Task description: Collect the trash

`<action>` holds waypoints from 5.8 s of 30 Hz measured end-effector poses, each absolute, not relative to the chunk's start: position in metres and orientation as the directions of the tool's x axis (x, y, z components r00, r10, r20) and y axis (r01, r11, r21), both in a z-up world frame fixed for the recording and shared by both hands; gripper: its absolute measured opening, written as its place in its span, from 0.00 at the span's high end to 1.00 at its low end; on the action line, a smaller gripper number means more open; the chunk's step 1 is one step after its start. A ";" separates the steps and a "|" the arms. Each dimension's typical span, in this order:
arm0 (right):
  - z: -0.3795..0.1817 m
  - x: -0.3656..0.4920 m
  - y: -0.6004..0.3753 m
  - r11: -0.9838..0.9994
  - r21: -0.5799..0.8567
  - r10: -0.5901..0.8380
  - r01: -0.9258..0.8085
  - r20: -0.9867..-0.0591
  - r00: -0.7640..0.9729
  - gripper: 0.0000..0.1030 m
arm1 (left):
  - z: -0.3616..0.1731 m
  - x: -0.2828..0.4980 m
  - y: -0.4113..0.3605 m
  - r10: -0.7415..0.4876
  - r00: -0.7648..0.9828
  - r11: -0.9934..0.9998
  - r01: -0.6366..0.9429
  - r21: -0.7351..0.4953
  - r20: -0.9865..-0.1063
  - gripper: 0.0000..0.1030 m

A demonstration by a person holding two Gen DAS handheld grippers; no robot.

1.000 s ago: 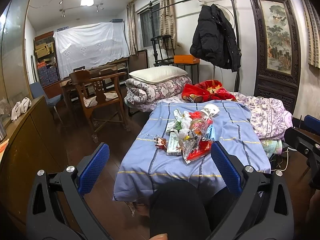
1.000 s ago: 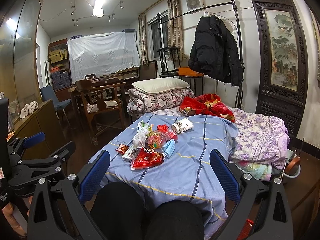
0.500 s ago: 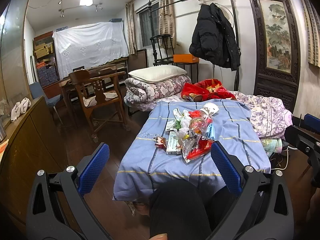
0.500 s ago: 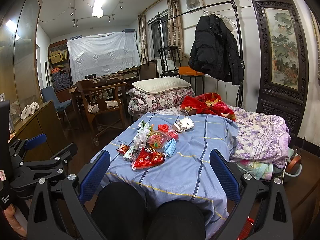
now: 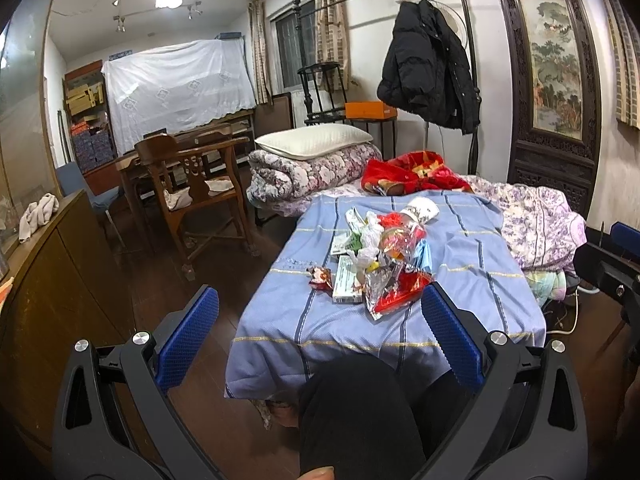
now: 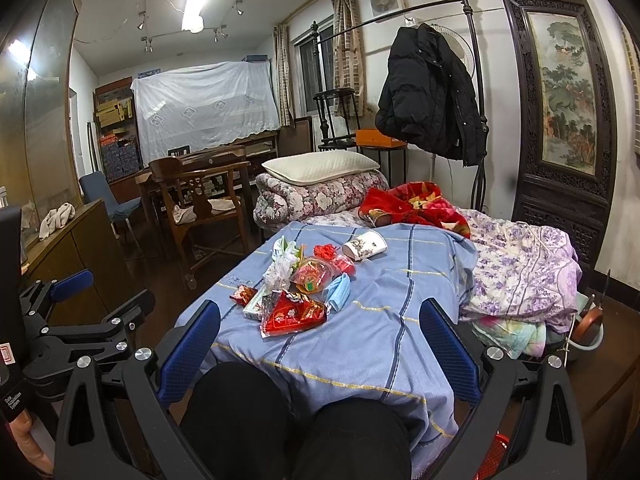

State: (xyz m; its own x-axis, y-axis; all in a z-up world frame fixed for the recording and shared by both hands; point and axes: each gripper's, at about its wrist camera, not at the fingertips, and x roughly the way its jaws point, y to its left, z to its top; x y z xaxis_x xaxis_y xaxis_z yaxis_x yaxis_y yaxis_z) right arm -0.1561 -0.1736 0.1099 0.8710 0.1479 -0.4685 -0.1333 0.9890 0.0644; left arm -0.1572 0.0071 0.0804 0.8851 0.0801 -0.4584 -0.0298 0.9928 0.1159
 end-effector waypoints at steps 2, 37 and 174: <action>0.100 -0.147 -0.174 0.991 0.063 0.136 -0.121 -0.488 0.862 0.05 | 0.067 -0.145 0.011 0.073 0.866 0.993 -0.018 0.116 -0.495 0.06; -0.080 0.001 -0.182 0.998 -0.015 0.027 -0.058 -0.746 0.666 0.04 | -0.120 -0.023 0.014 0.016 0.537 0.990 0.108 0.087 -0.843 0.06; -0.140 -0.248 -0.607 0.731 0.518 -0.076 0.445 -0.585 0.807 0.35 | -0.090 -0.080 -0.411 -0.570 0.163 0.566 0.789 -0.241 -0.806 0.24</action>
